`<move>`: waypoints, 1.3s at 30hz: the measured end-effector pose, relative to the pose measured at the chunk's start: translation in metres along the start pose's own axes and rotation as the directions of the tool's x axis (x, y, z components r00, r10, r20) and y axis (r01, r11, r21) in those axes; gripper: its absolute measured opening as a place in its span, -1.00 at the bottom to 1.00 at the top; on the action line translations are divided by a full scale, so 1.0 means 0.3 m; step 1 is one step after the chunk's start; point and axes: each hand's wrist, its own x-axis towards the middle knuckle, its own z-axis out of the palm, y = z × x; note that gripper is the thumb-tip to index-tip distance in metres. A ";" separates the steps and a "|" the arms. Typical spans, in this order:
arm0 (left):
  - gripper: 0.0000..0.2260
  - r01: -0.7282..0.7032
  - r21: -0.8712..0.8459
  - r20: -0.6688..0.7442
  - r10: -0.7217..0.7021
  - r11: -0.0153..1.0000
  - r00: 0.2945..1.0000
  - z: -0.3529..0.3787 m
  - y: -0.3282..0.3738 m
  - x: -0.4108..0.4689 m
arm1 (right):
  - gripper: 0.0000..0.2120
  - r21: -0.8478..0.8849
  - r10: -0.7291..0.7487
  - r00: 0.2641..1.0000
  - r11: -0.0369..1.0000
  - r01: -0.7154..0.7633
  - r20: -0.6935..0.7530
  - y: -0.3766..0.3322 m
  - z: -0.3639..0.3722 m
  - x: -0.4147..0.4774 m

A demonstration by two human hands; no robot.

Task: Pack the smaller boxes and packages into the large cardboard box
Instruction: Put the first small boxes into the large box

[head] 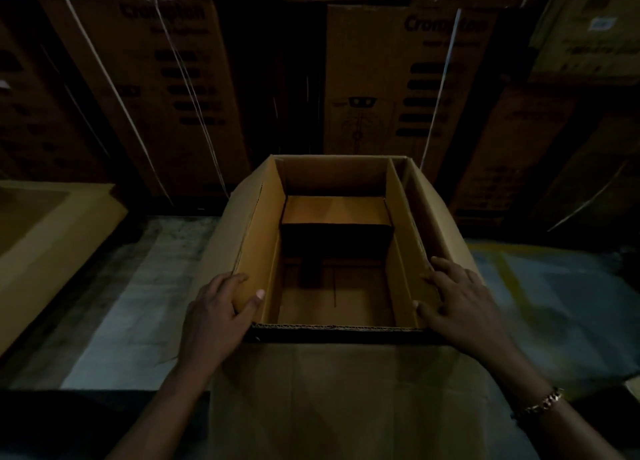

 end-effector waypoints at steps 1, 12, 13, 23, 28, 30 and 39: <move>-0.55 -0.011 0.001 -0.002 0.011 1.000 1.000 -0.002 0.002 0.005 | -0.44 -0.003 0.001 1.000 1.000 -0.001 0.005 0.000 -0.005 0.002; -0.48 -0.135 -0.010 0.041 0.136 0.991 0.990 0.000 0.008 0.094 | -0.65 -0.020 -0.026 0.999 0.999 0.027 0.045 -0.022 -0.041 0.067; -0.46 -0.137 -0.006 0.054 0.137 0.991 0.989 0.001 0.007 0.104 | -0.67 -0.023 -0.031 0.999 0.999 0.032 0.043 -0.023 -0.042 0.075; -0.25 -0.132 0.081 0.224 0.111 0.988 0.968 0.019 0.014 0.236 | -0.62 -0.143 -0.066 0.996 0.987 0.073 0.053 -0.053 -0.021 0.236; -0.23 -0.107 0.055 0.272 0.088 0.993 0.958 0.028 0.052 0.349 | -0.60 -0.220 -0.169 0.981 0.957 0.187 0.096 -0.150 0.019 0.412; -0.25 -0.100 0.052 0.281 0.081 0.994 0.956 0.038 0.085 0.413 | -0.56 -0.280 -0.188 0.971 0.934 0.223 0.148 -0.194 0.063 0.520; -0.26 -0.132 0.110 0.211 0.106 0.985 0.972 0.107 0.096 0.547 | -0.45 -0.461 0.031 0.905 0.867 0.186 0.424 -0.255 0.285 0.892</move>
